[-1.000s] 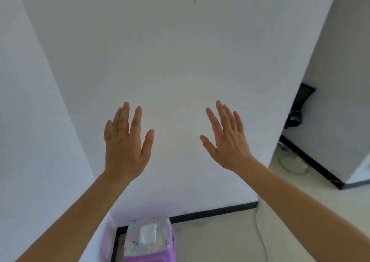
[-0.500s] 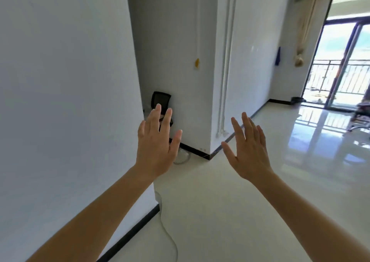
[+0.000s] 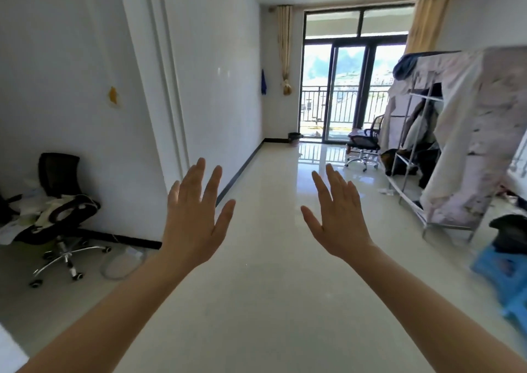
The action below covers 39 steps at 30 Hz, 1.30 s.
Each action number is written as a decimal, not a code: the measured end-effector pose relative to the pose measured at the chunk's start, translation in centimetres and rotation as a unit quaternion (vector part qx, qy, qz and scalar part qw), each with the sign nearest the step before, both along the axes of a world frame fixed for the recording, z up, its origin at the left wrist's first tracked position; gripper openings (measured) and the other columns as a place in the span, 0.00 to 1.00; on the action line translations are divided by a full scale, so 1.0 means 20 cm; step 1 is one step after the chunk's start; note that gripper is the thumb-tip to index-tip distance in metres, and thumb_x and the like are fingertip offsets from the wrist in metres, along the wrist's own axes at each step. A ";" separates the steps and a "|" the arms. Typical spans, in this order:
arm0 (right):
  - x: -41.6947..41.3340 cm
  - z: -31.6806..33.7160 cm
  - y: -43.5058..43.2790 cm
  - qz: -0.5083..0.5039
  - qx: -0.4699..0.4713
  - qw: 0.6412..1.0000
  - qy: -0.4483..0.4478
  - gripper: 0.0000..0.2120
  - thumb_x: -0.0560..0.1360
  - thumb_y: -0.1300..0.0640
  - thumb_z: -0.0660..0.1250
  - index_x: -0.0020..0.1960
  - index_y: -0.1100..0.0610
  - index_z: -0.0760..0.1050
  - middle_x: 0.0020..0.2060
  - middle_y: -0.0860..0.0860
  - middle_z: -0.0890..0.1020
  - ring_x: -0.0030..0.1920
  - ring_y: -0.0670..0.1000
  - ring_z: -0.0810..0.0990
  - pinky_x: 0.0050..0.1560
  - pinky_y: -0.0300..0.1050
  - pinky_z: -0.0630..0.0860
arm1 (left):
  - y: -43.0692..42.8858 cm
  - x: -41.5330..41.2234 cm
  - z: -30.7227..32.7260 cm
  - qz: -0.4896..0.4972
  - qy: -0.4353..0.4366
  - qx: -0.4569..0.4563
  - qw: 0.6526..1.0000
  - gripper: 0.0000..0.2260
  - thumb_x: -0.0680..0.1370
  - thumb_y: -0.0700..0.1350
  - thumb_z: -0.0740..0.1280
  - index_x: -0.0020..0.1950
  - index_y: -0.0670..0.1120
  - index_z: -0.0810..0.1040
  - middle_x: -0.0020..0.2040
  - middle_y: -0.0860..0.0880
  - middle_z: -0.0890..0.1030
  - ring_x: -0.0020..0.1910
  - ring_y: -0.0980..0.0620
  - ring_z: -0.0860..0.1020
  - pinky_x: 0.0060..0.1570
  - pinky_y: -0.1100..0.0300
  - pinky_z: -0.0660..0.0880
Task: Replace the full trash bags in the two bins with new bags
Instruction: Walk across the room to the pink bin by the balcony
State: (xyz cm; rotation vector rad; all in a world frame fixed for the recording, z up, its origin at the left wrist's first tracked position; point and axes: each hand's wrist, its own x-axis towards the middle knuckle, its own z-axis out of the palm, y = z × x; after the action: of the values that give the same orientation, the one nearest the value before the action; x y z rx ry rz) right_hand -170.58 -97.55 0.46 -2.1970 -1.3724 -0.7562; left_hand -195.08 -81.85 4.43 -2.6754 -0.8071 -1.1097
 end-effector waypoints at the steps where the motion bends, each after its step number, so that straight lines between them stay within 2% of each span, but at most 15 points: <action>1: 0.12 -0.01 0.03 -0.012 0.001 1.000 0.002 0.33 0.81 0.41 0.55 0.80 0.56 0.55 0.79 0.60 0.54 0.78 0.62 0.57 0.75 0.63 0.57 | 0.05 0.12 0.00 -0.007 -0.003 0.001 1.000 0.28 0.82 0.58 0.54 0.79 0.45 0.58 0.79 0.40 0.56 0.76 0.40 0.59 0.70 0.38 0.61; 5: 0.56 -0.08 0.21 -0.041 0.004 0.999 -0.003 0.34 0.80 0.41 0.54 0.80 0.56 0.54 0.80 0.60 0.52 0.79 0.61 0.55 0.76 0.62 0.55 | 0.32 0.60 -0.06 -0.039 -0.015 0.001 0.999 0.29 0.81 0.58 0.54 0.79 0.46 0.56 0.79 0.40 0.54 0.77 0.40 0.58 0.71 0.38 0.60; 9: 1.07 -0.11 0.46 -0.059 -0.037 0.996 -0.048 0.33 0.81 0.40 0.54 0.81 0.55 0.53 0.80 0.59 0.52 0.79 0.61 0.55 0.76 0.62 0.55 | 0.65 1.13 -0.12 -0.060 -0.023 -0.003 0.998 0.29 0.81 0.59 0.52 0.80 0.47 0.55 0.80 0.42 0.52 0.78 0.42 0.55 0.72 0.38 0.58; 15: 1.87 -0.02 0.71 -0.123 -0.073 0.988 -0.053 0.34 0.80 0.40 0.54 0.80 0.55 0.54 0.80 0.58 0.52 0.79 0.60 0.56 0.76 0.62 0.55 | 1.07 2.06 -0.04 -0.117 -0.025 -0.031 0.992 0.29 0.81 0.60 0.51 0.80 0.48 0.55 0.81 0.44 0.51 0.79 0.44 0.54 0.72 0.39 0.59; 20: 2.49 -0.04 0.77 -0.174 -0.046 0.984 -0.018 0.34 0.79 0.40 0.54 0.80 0.54 0.55 0.80 0.57 0.52 0.78 0.60 0.56 0.75 0.63 0.57 | 1.24 2.83 -0.05 -0.165 -0.013 -0.035 0.986 0.28 0.82 0.58 0.53 0.79 0.46 0.57 0.80 0.42 0.53 0.78 0.43 0.56 0.71 0.40 0.61; 24: 3.04 -0.14 0.91 -0.184 -0.024 0.983 0.006 0.34 0.78 0.39 0.53 0.80 0.54 0.56 0.80 0.57 0.52 0.78 0.60 0.56 0.75 0.65 0.57 | 1.38 3.43 -0.17 -0.192 0.012 -0.019 0.981 0.29 0.81 0.59 0.52 0.79 0.47 0.57 0.80 0.42 0.54 0.78 0.43 0.56 0.71 0.42 0.58; 28: 3.64 -0.24 1.15 -0.187 -0.009 0.982 0.039 0.34 0.79 0.39 0.54 0.80 0.54 0.55 0.80 0.56 0.51 0.79 0.59 0.53 0.76 0.63 0.52 | 1.58 4.04 -0.29 -0.178 0.047 -0.028 0.983 0.29 0.81 0.61 0.48 0.80 0.49 0.53 0.81 0.44 0.50 0.79 0.44 0.53 0.72 0.40 0.57; 32: 4.22 -0.22 1.49 -0.167 -0.027 0.984 0.064 0.35 0.79 0.36 0.51 0.80 0.54 0.55 0.80 0.57 0.51 0.79 0.60 0.55 0.75 0.64 0.52 | 1.86 4.58 -0.24 -0.150 0.071 -0.023 0.986 0.30 0.81 0.61 0.47 0.80 0.49 0.50 0.81 0.44 0.48 0.79 0.44 0.52 0.73 0.40 0.56; 36: 4.70 -0.16 1.93 -0.150 -0.023 0.985 0.081 0.35 0.80 0.36 0.50 0.80 0.53 0.52 0.81 0.56 0.50 0.79 0.58 0.53 0.76 0.61 0.51 | 2.21 4.95 -0.20 -0.117 0.053 -0.034 0.991 0.30 0.81 0.62 0.47 0.80 0.50 0.50 0.81 0.45 0.47 0.79 0.45 0.50 0.74 0.41 0.54; 39: 4.97 -0.17 2.28 -0.115 -0.037 0.991 0.060 0.35 0.80 0.36 0.50 0.80 0.54 0.54 0.80 0.57 0.52 0.79 0.59 0.54 0.76 0.60 0.52 | 2.49 5.17 -0.24 -0.093 0.041 -0.044 0.994 0.30 0.81 0.63 0.46 0.80 0.50 0.50 0.81 0.46 0.47 0.79 0.46 0.51 0.74 0.40 0.55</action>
State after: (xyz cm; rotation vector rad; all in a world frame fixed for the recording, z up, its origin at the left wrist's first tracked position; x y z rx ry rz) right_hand -71.09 -51.96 -2.98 -2.4463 -1.1182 -0.6486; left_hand -91.59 -32.10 -0.36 -2.8990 -0.6184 -1.0144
